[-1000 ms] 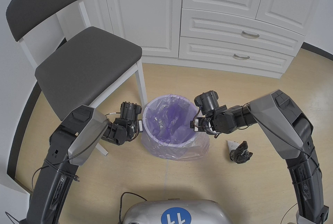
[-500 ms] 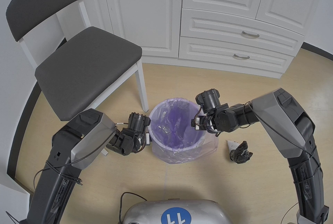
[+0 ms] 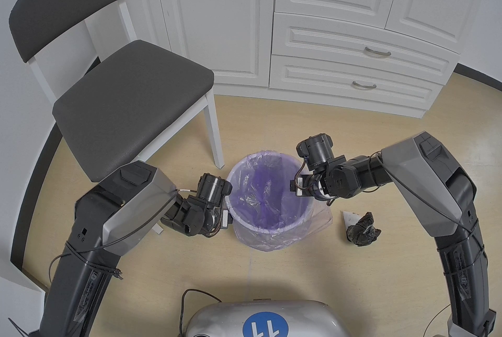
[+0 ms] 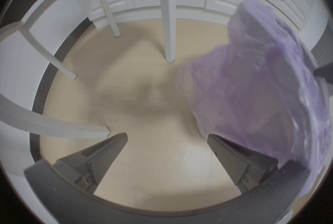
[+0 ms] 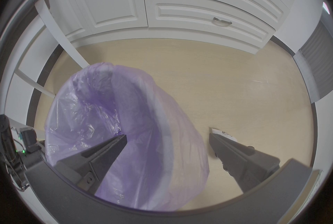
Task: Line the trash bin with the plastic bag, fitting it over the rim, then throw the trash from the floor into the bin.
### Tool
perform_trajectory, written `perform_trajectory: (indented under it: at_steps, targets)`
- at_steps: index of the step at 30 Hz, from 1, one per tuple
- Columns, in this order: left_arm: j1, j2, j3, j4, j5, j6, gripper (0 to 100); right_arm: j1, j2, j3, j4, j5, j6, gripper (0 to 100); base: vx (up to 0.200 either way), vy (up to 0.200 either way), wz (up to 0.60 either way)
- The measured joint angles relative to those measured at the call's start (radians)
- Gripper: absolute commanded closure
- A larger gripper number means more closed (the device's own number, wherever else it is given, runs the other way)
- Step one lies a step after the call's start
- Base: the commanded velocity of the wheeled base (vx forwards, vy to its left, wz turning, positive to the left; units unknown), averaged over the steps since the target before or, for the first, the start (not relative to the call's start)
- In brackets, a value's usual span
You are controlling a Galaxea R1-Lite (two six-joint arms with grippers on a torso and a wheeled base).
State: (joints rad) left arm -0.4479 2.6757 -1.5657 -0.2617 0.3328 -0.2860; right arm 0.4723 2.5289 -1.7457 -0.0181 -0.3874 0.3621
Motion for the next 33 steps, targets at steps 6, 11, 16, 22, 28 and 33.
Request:
perform_trajectory:
  at_steps: [6, 11, 16, 22, 28, 33]
  targets:
    - [0.012, -0.058, 0.101, 0.025, -0.053, 0.081, 0, -0.009, -0.016, 0.010, 0.003, -0.001, -0.003, 0, 0.000, 0.000, 0.00]
    - [0.021, -0.097, 0.184, 0.026, -0.084, 0.165, 0, -0.017, -0.021, 0.014, 0.000, -0.001, -0.003, 0, 0.000, 0.000, 0.00]
    - [0.047, -0.127, 0.223, 0.026, -0.090, 0.203, 0, -0.035, -0.021, 0.010, 0.000, -0.003, -0.021, 0, 0.000, 0.000, 0.00]
    - [0.074, -0.159, 0.241, 0.024, -0.090, 0.211, 0, -0.051, -0.036, 0.018, 0.003, -0.003, -0.035, 0, 0.000, 0.000, 0.00]
    - [0.083, -0.199, 0.298, 0.015, -0.094, 0.209, 0, -0.058, -0.101, 0.061, 0.001, 0.021, -0.034, 0, 0.000, 0.000, 0.00]
    - [0.083, -0.237, 0.388, -0.112, -0.102, 0.204, 0, -0.090, -0.129, 0.079, 0.003, 0.098, -0.040, 0, 0.000, 0.000, 0.00]
